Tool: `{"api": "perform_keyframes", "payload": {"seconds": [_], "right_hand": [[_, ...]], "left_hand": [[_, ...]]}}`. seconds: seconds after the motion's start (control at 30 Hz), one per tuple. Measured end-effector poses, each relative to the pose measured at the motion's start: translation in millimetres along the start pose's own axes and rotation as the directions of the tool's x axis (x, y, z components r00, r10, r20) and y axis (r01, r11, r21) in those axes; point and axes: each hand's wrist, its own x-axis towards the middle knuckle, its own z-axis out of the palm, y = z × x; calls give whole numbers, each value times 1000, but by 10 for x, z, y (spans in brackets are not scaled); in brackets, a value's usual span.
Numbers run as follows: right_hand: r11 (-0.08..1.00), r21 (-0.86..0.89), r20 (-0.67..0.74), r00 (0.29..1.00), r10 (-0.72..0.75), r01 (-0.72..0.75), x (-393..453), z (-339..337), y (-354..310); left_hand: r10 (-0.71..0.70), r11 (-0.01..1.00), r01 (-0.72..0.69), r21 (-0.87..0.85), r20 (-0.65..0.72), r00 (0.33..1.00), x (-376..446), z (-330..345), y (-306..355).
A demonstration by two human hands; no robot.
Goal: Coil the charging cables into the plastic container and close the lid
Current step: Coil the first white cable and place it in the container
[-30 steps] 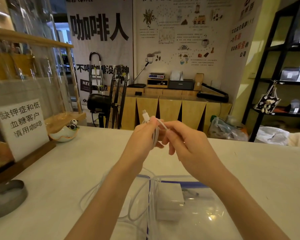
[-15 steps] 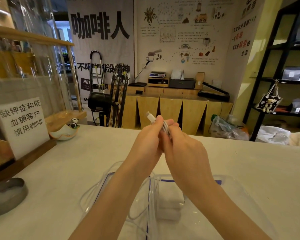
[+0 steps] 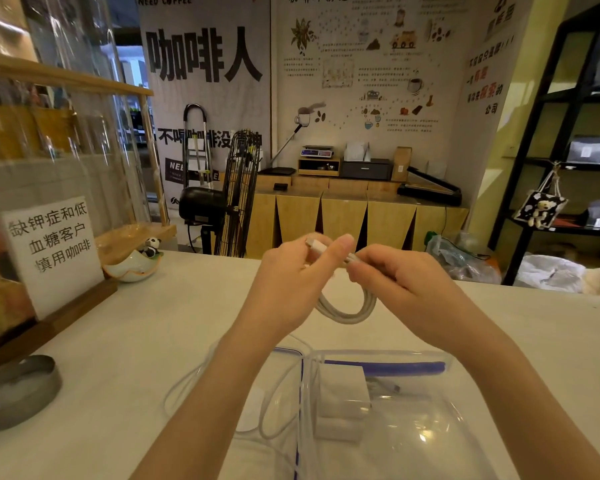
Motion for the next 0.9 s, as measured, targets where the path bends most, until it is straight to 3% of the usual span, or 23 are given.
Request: {"api": "perform_keyframes", "payload": {"seconds": [0.07,0.2,0.3,0.57,0.63,0.7,0.77,0.83,0.9], "right_hand": [[1000,28,40,999,1,-2,3,-28,1],[995,96,79,997,6,-13,0,-103,37],[994,109,116,993,8,-21,-6,-145,72],[992,-9,76,989,129,-128,-17,-215,112],[949,227,83,976,203,-217,-7,-229,88],[753,560,185,938,292,-345,9,-229,51],[549,743,280,923,263,-382,7,-213,16],[545,758,284,933,220,-359,-2,-196,-2],[684,654,218,946,238,-323,-8,-172,-20]], "left_hand": [[19,998,-14,-58,84,996,2,-1,-13],[-46,945,129,-301,267,963,26,-39,-11],[-52,922,186,-338,368,928,28,-53,-1],[-202,972,226,-62,261,944,30,116,-73],[-189,978,204,-37,243,951,14,148,-68],[-156,984,168,-54,178,972,6,179,-62],[-140,984,148,-98,80,987,17,185,-71],[-145,977,149,-150,39,989,31,175,-82],[-146,973,151,-172,40,988,31,163,-89]]}}
